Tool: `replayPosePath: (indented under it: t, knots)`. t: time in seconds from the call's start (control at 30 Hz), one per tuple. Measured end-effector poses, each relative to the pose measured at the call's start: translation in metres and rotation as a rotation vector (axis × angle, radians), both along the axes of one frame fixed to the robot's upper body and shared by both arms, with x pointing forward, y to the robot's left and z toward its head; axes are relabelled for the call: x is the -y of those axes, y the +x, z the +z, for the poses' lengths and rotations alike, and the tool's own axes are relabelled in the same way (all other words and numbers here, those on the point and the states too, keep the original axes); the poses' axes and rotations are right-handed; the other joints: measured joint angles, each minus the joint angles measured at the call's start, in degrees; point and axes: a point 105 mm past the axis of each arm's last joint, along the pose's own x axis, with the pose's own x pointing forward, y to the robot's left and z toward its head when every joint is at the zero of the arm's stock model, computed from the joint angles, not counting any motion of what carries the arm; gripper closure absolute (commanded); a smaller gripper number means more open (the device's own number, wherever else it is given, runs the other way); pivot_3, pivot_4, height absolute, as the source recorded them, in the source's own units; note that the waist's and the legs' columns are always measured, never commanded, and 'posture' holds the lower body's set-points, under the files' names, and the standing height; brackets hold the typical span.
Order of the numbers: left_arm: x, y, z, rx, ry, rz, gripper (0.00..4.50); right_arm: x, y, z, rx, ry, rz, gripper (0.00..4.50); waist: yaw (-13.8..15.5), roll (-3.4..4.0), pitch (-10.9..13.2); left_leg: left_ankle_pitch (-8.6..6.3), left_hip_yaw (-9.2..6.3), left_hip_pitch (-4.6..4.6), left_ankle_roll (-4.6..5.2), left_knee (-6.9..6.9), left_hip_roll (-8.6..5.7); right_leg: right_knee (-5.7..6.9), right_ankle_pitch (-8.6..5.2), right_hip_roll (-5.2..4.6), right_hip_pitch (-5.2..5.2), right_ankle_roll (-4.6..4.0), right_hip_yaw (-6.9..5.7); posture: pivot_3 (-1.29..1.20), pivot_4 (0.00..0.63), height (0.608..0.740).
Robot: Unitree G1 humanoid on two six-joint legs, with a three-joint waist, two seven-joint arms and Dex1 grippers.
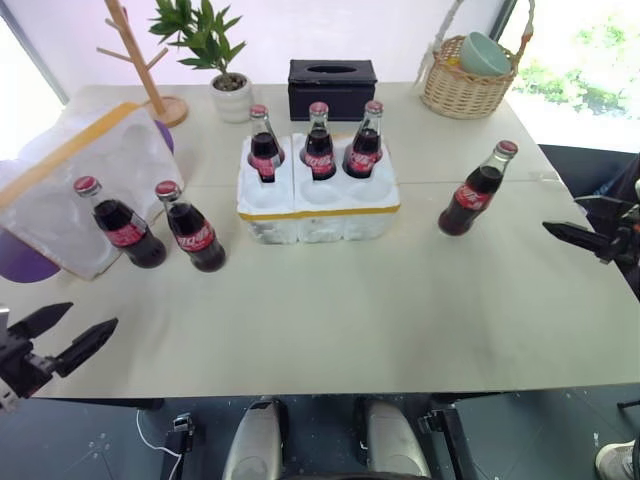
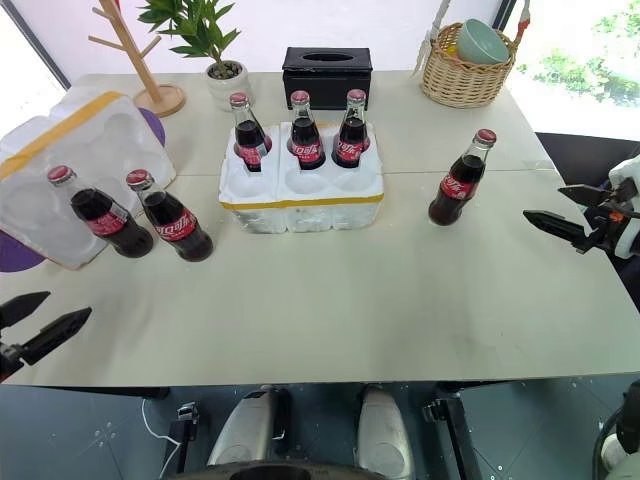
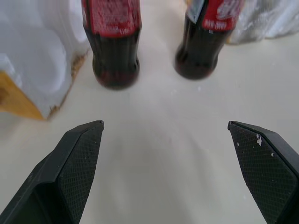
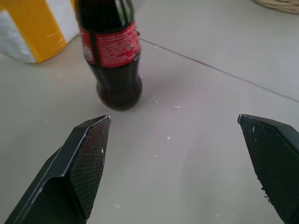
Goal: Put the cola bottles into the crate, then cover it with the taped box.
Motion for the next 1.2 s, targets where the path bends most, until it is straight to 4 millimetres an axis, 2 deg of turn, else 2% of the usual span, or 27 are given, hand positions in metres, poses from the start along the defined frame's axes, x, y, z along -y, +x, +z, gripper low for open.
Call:
replayPosePath:
  t: [0.07,0.17,0.3,0.43,0.57,0.7,0.87,1.07,1.13,1.2]
  knots:
    - [0.001,0.008,0.008,0.039,-0.014,0.007,0.03,-0.008,-0.004,0.009,-0.010,0.007,0.047,0.00,-0.01,0.09,0.01,0.00,0.00,0.00,0.00,0.00,0.00,0.00,0.04,0.00,0.00,0.07,0.01,0.00,0.150,0.736]
    - [0.003,0.022,0.020,0.108,-0.016,0.024,0.03,-0.030,-0.016,0.039,0.009,-0.005,0.152,0.00,0.15,0.24,-0.01,0.00,-0.03,0.01,0.00,0.00,0.00,0.04,0.08,0.00,-0.01,0.15,0.00,0.00,0.150,0.736]
    - [-0.003,0.048,0.025,0.164,0.002,0.082,0.03,-0.075,-0.043,0.085,0.056,0.034,0.347,0.00,0.23,0.20,-0.06,0.00,-0.06,0.04,0.00,0.00,0.00,0.07,0.09,0.02,0.03,0.16,-0.01,0.00,0.150,0.736]
    - [-0.003,0.069,0.026,0.193,0.020,0.101,0.03,-0.114,-0.067,0.103,0.052,0.098,0.501,0.00,0.29,0.13,-0.09,0.00,-0.05,0.03,0.00,0.02,0.00,0.05,0.10,0.01,0.06,0.17,-0.01,0.00,0.150,0.736]
    - [0.003,0.090,0.024,0.207,0.039,0.089,0.03,-0.145,-0.088,0.108,0.037,0.095,0.616,0.00,0.53,0.11,-0.10,0.00,-0.06,0.02,0.00,0.02,0.00,0.05,0.10,0.01,0.06,0.18,-0.02,0.00,0.150,0.736]
    - [0.005,0.107,0.018,0.210,0.053,0.088,0.03,-0.162,-0.097,0.107,0.027,0.106,0.664,0.00,0.56,0.10,-0.10,0.00,-0.06,0.01,0.00,0.05,-0.01,0.05,0.11,0.01,0.07,0.18,-0.02,0.00,0.150,0.736]
    - [0.004,0.121,0.012,0.211,0.009,0.103,0.03,-0.171,-0.100,0.111,0.041,0.138,0.679,0.00,0.54,0.10,-0.10,0.00,-0.06,0.01,0.00,0.05,-0.01,0.06,0.12,0.01,0.07,0.20,-0.03,0.00,0.150,0.736]
    - [0.010,0.141,-0.007,0.174,0.009,0.089,0.03,-0.179,-0.099,0.107,0.035,0.133,0.681,0.00,1.24,0.07,-0.10,0.00,-0.05,0.00,0.00,0.08,-0.01,0.06,0.13,0.01,0.07,0.22,-0.03,0.00,0.150,0.736]
    - [0.010,0.143,-0.010,0.165,0.016,0.088,0.57,-0.180,-0.096,0.106,0.031,0.133,0.677,0.00,1.32,0.07,-0.10,0.00,-0.05,0.00,0.00,0.08,-0.01,0.07,0.14,0.01,0.06,0.22,-0.03,0.00,0.150,0.736]
    - [0.011,0.143,-0.009,0.169,0.017,0.080,1.40,-0.183,-0.095,0.108,0.045,0.125,0.681,0.00,1.37,0.07,-0.10,0.00,-0.05,0.00,0.00,0.08,0.00,0.07,0.14,0.01,0.06,0.22,-0.03,0.00,0.150,0.736]
